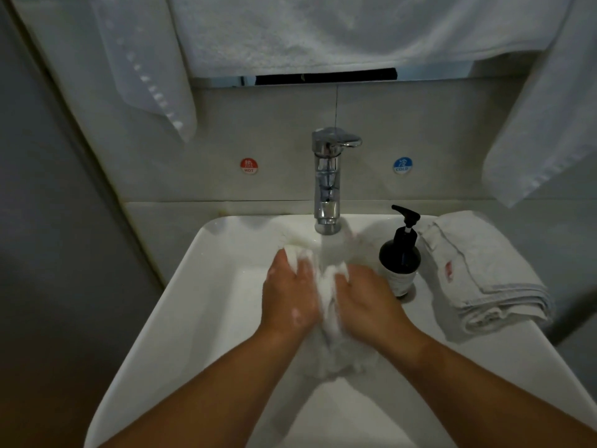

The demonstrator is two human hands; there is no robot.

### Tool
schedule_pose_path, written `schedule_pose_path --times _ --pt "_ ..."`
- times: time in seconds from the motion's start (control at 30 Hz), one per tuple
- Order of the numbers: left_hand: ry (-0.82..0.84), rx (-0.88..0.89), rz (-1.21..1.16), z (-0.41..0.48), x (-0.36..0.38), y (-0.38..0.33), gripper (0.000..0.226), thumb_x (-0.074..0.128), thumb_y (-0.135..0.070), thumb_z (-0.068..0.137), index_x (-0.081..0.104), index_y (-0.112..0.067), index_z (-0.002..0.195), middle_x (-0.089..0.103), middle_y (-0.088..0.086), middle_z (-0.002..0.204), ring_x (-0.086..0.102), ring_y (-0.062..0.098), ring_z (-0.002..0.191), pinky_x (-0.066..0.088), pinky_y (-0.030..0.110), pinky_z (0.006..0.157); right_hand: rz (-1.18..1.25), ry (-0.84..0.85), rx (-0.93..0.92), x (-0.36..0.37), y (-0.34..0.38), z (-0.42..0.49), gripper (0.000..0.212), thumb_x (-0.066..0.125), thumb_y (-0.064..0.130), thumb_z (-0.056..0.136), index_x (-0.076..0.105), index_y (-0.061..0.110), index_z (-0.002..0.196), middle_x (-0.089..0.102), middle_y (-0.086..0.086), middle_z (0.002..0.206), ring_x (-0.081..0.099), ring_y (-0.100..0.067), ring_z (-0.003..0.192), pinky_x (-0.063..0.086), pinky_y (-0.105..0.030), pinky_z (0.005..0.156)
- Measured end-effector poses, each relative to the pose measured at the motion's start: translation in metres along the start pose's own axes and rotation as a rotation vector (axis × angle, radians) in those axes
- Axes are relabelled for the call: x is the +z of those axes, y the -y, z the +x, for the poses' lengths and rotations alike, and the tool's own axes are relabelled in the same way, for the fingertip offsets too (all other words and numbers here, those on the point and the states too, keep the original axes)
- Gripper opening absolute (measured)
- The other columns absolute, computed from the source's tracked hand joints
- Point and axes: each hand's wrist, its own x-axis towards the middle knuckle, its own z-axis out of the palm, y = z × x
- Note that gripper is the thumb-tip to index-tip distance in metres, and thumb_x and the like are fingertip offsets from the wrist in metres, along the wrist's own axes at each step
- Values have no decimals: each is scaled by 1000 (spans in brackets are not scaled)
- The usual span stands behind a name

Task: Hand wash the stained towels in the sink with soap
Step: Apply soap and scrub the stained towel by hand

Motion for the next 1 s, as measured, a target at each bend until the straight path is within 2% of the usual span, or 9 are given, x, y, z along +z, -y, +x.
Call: schedule_pose_path --times 0.13,0.2,0.3,0.43,0.57,0.7,0.8,0.9,1.0 --pt "133 -122 117 3 -5 9 35 41 -39 105 66 -16 114 71 8 111 66 30 106 51 45 98 209 -124 -154 2 11 -8 10 50 29 102 51 23 94 60 3 86 58 -16 77 41 -29 65" --pt "195 -41 145 -4 -3 2 30 43 -37 106 65 -17 111 71 5 106 67 26 102 52 39 93 251 -216 -65 -4 8 6 12 50 27 102 56 17 102 65 -3 91 62 -22 83 47 -35 71" --pt "129 39 34 -14 1 -11 21 49 -36 104 59 -21 93 67 -3 89 65 16 87 52 34 80 161 -157 122 -10 -2 15 26 43 31 106 57 11 116 62 -8 107 56 -24 95 36 -31 75" --pt "36 -48 70 1 -4 -5 25 50 -38 102 65 -18 102 70 2 99 65 22 95 50 34 85 95 -89 -139 0 4 -8 17 47 31 102 47 24 87 61 1 92 59 -19 86 39 -26 69" --pt "195 -226 -155 6 -14 1 26 63 -46 91 75 -23 93 78 1 91 74 26 90 59 50 89 324 -241 -322 -10 10 -6 32 58 19 97 39 32 74 49 9 63 50 -3 58 35 -15 54" --pt "186 -138 -341 4 -23 -12 15 79 -27 87 72 -14 89 77 10 88 74 29 85 60 48 81 607 -111 60 -21 -4 14 29 73 43 89 67 18 77 69 5 66 65 -6 65 47 -19 64" --pt "222 -92 -351 3 -28 -17 18 84 -21 81 73 -12 93 76 11 92 73 34 92 60 50 84 961 293 483 -22 -19 17 69 74 69 73 71 16 117 77 -12 104 74 -34 96 56 -41 94" --pt "278 -107 -279 0 -28 -17 24 82 -28 69 75 -15 88 76 11 92 72 38 94 58 55 86 962 402 480 -20 -21 16 47 74 45 86 75 5 111 75 -19 107 74 -36 96 59 -42 83" --pt "295 -302 -325 4 -27 -13 25 82 -30 71 79 -11 88 76 16 93 72 40 96 55 54 92 817 152 298 -12 -20 19 16 78 19 72 77 9 85 74 -21 92 72 -37 86 57 -53 79"
